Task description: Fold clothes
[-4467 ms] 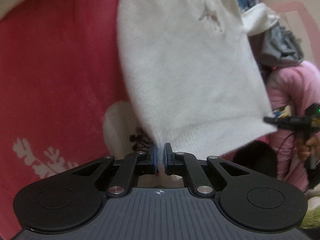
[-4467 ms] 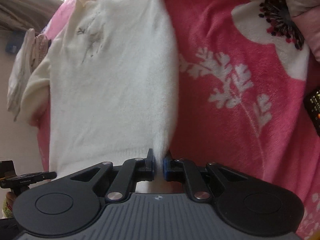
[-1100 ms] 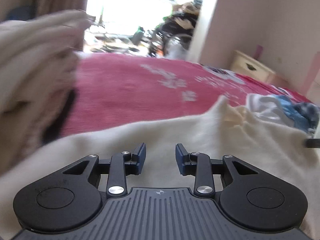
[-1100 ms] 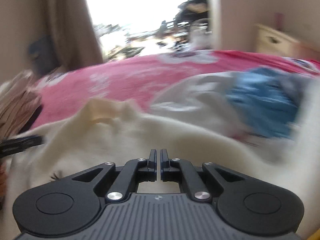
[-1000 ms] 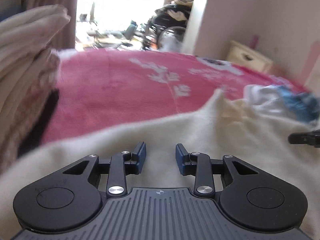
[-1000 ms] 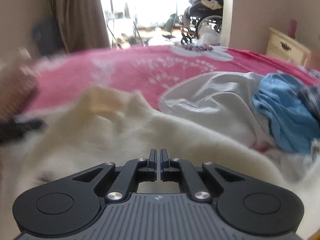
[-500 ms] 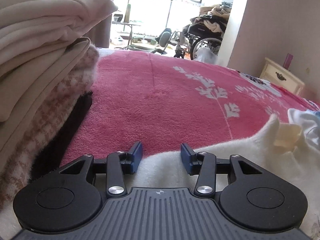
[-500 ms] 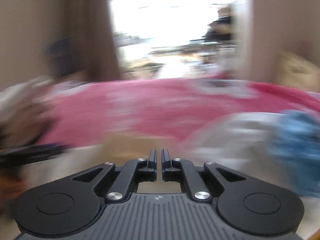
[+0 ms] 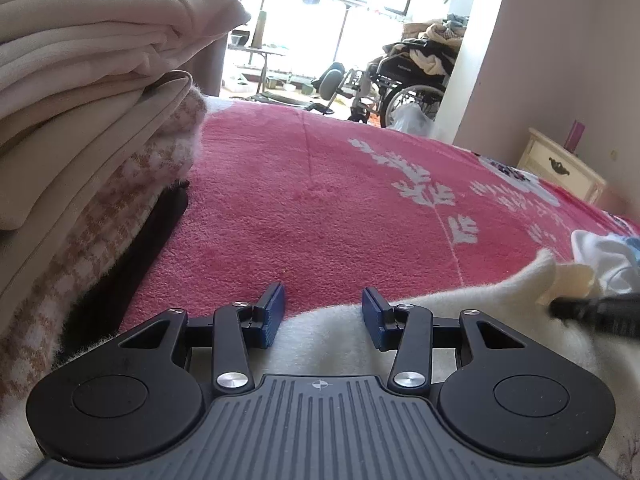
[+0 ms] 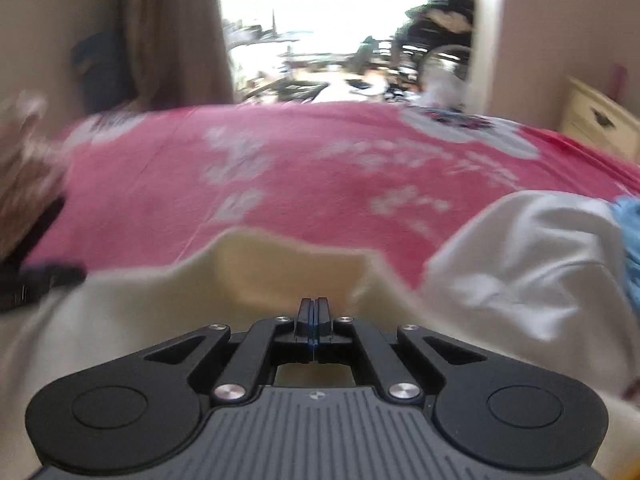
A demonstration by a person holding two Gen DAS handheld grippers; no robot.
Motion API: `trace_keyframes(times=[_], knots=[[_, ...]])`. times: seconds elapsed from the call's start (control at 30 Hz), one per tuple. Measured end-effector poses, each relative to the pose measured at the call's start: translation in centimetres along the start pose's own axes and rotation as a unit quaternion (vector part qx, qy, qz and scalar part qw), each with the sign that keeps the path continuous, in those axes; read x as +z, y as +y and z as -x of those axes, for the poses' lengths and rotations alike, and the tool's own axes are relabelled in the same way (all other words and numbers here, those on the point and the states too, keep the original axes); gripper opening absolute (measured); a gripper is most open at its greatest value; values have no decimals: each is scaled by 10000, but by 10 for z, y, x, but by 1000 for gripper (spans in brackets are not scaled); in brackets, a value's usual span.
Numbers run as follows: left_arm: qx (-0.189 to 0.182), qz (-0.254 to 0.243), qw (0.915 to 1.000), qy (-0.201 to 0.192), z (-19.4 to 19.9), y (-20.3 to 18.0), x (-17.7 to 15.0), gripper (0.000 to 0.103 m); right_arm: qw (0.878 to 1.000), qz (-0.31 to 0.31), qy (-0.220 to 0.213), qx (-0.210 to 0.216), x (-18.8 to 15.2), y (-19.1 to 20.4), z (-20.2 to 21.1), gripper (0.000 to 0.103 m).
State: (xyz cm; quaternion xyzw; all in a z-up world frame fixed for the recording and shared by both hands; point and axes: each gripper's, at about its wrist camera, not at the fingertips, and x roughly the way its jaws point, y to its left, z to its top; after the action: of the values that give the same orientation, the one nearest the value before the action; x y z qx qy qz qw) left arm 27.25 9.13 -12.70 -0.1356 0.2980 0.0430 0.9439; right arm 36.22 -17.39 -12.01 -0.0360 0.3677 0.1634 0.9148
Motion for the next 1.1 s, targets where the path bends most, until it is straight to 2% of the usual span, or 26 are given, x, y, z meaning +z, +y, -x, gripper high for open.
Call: trace_keyframes(times=[0.03,0.1,0.17,0.23,0.27,0.3,0.37,0.47,0.5,0.53,0.67,0.8,0.87,0.9,0.93,0.97,1.0,1.03,1.1], knots=[[-14,23,10000,2,0,1,0,44,9999,-75,-84,41,4,-2,8,5],[-33,58,10000,-4,0,2,0,44,9979,-179,-252,567,8,3,26,5],[-30,59,10000,-13,0,1,-1,45,9916,-90,-145,1281,12,19,26,5],[-16,40,10000,-20,0,1,-1,45,9860,107,202,1651,18,43,3,4],[-10,33,10000,-22,0,0,-1,45,9883,211,363,1466,20,53,-16,3],[-11,36,10000,-22,0,0,-1,45,9926,235,449,1103,21,56,-33,1],[-27,55,10000,-22,0,1,-1,45,9981,-38,377,483,25,51,-59,0],[-64,108,9999,-23,0,3,-1,45,9922,-1239,112,81,39,10,-58,3],[-74,124,9999,-23,0,4,-1,45,9906,-1366,-8,55,42,-2,-44,7],[-78,129,9999,-24,0,4,-1,45,9892,-1463,-104,65,44,-14,-30,7],[-89,151,9998,-24,-1,5,-1,45,9932,-1047,134,498,34,-44,27,7],[-63,122,9999,-26,0,3,-1,45,9917,-704,762,762,18,-49,33,8],[-52,112,9999,-23,0,3,-1,45,9931,-524,985,352,9,-52,15,6],[-45,107,9999,-17,0,2,-1,45,9927,-724,955,128,6,-60,5,0],[-36,98,9999,-9,0,2,-1,45,9910,-1019,872,-30,3,-69,-3,0],[-24,87,10000,4,0,1,0,45,9849,-1634,575,28,2,-84,2,0],[-12,75,10000,19,0,0,0,45,9768,-2128,218,-52,2,-94,15,8],[-3,66,10000,35,0,0,1,45,9668,-2551,-119,-91,2,-105,29,9],[1,88,9999,75,0,0,3,45,9608,-2740,-410,98,0,-120,65,9]])
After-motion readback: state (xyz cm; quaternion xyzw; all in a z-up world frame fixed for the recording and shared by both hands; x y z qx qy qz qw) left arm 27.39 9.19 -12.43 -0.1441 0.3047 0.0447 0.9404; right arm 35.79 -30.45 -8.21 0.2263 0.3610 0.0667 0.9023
